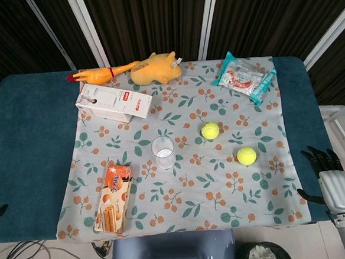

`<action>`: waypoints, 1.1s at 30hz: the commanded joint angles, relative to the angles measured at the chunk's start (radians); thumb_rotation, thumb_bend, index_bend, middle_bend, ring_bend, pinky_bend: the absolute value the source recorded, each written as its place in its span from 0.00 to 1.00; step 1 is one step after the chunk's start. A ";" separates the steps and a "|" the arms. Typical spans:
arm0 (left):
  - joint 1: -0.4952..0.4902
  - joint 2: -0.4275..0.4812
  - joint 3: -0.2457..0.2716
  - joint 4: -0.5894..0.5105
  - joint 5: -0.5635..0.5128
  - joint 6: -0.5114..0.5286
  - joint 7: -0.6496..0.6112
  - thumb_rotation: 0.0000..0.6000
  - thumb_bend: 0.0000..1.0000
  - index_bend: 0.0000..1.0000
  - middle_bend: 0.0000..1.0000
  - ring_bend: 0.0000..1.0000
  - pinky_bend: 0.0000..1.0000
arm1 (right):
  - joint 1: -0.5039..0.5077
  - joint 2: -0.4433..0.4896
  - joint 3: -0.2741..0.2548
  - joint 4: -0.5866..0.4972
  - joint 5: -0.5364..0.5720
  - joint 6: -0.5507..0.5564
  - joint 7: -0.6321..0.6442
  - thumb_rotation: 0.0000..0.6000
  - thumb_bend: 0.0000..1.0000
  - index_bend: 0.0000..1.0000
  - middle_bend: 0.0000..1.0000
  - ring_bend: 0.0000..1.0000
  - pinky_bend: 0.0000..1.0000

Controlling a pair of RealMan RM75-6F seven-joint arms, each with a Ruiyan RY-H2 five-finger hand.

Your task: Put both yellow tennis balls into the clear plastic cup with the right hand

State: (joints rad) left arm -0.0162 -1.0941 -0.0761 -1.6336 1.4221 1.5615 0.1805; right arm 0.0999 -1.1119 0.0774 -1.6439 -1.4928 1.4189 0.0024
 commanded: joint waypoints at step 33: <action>-0.014 -0.013 -0.016 0.011 -0.043 -0.026 0.020 1.00 0.00 0.06 0.00 0.00 0.08 | 0.408 -0.218 0.089 0.255 0.389 -0.618 -0.091 1.00 0.23 0.15 0.09 0.10 0.00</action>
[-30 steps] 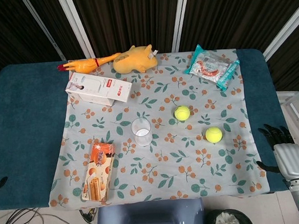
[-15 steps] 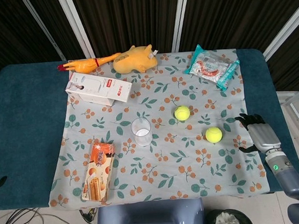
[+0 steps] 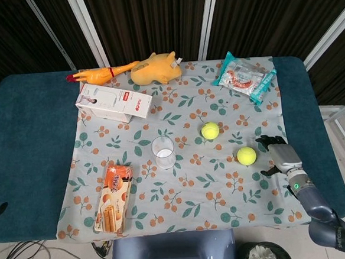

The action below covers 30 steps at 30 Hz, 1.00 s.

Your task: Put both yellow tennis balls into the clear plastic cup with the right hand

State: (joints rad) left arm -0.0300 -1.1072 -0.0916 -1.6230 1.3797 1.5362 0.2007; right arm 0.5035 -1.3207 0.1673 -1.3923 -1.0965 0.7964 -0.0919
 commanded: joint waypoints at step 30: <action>0.000 0.006 0.001 -0.003 -0.009 -0.004 -0.007 1.00 0.00 0.06 0.00 0.00 0.08 | 0.109 -0.132 0.030 0.050 0.107 0.011 -0.104 1.00 0.23 0.25 0.13 0.22 0.01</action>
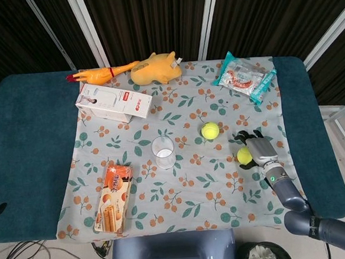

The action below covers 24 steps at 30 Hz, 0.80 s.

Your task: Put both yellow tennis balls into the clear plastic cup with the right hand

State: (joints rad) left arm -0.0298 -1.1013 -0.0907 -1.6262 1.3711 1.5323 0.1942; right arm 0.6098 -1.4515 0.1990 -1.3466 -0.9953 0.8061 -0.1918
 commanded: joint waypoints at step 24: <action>-0.001 0.006 0.000 -0.007 -0.012 -0.007 0.006 1.00 0.00 0.07 0.00 0.00 0.09 | -0.004 -0.010 -0.012 0.029 0.032 0.011 0.033 1.00 0.45 0.42 0.37 0.48 0.27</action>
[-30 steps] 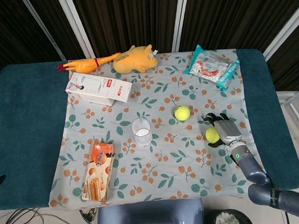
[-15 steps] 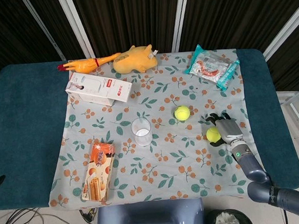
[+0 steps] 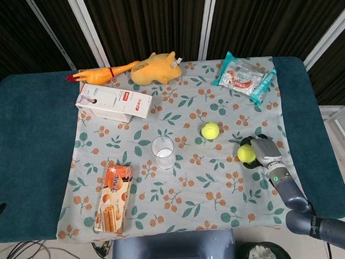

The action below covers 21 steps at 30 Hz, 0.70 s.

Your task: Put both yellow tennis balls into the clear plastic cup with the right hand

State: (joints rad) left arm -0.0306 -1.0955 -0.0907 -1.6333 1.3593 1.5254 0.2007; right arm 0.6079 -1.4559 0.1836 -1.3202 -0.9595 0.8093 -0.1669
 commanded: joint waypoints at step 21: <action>0.004 0.009 -0.001 -0.005 -0.003 0.002 -0.020 1.00 0.00 0.07 0.00 0.00 0.09 | 0.096 0.198 0.154 -0.235 0.036 0.039 -0.059 1.00 0.47 0.46 0.39 0.49 0.63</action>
State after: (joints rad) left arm -0.0269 -1.0860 -0.0916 -1.6378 1.3562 1.5271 0.1806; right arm 0.6706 -1.2902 0.3047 -1.5181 -0.9502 0.8593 -0.1988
